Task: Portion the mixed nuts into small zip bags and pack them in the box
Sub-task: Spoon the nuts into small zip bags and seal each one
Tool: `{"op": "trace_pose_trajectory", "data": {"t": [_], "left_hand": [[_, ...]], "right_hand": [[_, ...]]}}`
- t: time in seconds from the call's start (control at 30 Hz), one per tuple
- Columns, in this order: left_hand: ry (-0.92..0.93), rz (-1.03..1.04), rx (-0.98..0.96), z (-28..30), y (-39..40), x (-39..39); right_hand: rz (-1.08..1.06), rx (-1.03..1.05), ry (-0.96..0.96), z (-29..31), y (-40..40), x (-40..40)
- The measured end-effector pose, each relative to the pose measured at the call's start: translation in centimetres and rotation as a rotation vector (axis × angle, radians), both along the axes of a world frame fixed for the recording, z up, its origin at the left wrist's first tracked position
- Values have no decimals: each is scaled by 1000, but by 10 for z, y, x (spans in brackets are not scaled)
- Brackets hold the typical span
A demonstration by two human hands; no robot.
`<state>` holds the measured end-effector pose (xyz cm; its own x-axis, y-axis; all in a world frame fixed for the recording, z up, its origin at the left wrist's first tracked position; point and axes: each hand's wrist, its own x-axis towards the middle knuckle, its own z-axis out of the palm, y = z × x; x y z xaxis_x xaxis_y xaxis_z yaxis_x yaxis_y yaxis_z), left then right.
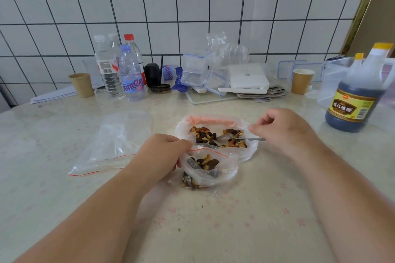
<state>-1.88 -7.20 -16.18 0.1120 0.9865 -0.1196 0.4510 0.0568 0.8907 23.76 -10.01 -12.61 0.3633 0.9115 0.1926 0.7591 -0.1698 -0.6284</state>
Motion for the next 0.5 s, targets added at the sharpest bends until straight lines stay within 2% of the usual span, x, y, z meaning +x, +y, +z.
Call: {"op": "trace_pose_trajectory", "data": {"t": [0.07, 0.1, 0.2, 0.3, 0.4, 0.5], "left_hand": [[-35, -13, -18, 1, 1, 0], [-56, -24, -20, 2, 0, -1], [-105, -46, 9, 3, -1, -1], [-179, -62, 54, 4, -3, 0], [-323, -66, 53, 5, -3, 2], [-392, -59, 28, 7, -3, 1]], "right_hand": [[53, 118, 12, 7, -7, -7], [105, 109, 27, 10, -11, -11], [261, -85, -17, 9, -20, -24], [331, -258, -75, 6, -21, -31], [405, -372, 72, 2, -21, -36], [454, -381, 263, -3, -20, -38]]}}
